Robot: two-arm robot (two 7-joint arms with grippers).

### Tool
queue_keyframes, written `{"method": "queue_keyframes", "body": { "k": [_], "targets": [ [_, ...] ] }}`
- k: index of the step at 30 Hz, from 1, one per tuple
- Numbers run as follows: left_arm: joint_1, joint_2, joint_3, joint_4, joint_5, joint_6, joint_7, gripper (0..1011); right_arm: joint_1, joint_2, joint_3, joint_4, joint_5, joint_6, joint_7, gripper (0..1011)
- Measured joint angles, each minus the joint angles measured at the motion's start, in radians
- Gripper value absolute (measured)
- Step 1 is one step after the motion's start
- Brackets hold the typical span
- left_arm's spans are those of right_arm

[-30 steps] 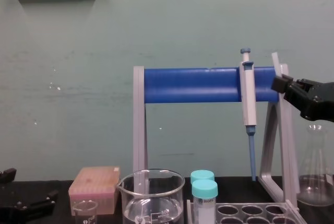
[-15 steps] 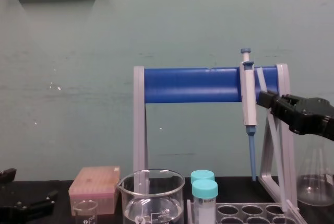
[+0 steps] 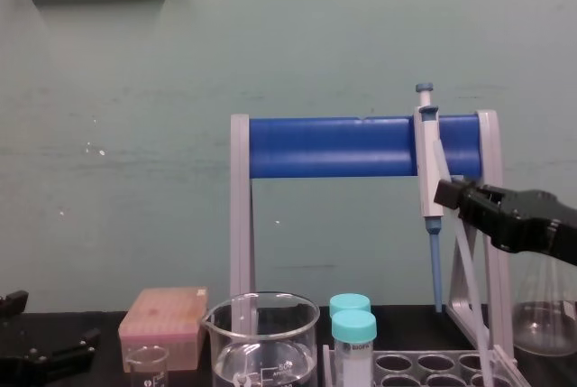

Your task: Pick up the stirring rod with one hand, then place it down.

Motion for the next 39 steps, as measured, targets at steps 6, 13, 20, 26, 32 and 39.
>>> {"method": "queue_keyframes", "body": {
  "k": [6,13,20,26,32,39],
  "targets": [
    [0.000,0.000,0.000,0.000,0.000,0.000,0.000,1000,0.022,-0.003,-0.017,0.044,0.011,0.012,0.027,68],
    [0.000,0.000,0.000,0.000,0.000,0.000,0.000,1000,0.045,-0.008,-0.036,0.092,0.009,0.011,0.047,68],
    [0.000,0.000,0.000,0.000,0.000,0.000,0.000,1000,0.059,-0.010,-0.052,0.131,-0.001,0.004,0.066,68],
    [0.000,0.000,0.000,0.000,0.000,0.000,0.000,1000,0.070,-0.014,-0.064,0.161,-0.010,0.000,0.076,68],
    [0.000,0.000,0.000,0.000,0.000,0.000,0.000,1000,0.074,-0.016,-0.068,0.171,-0.024,-0.010,0.075,68],
    [0.000,0.000,0.000,0.000,0.000,0.000,0.000,1000,0.073,-0.015,-0.068,0.169,-0.027,-0.013,0.071,67]
  ]
}}
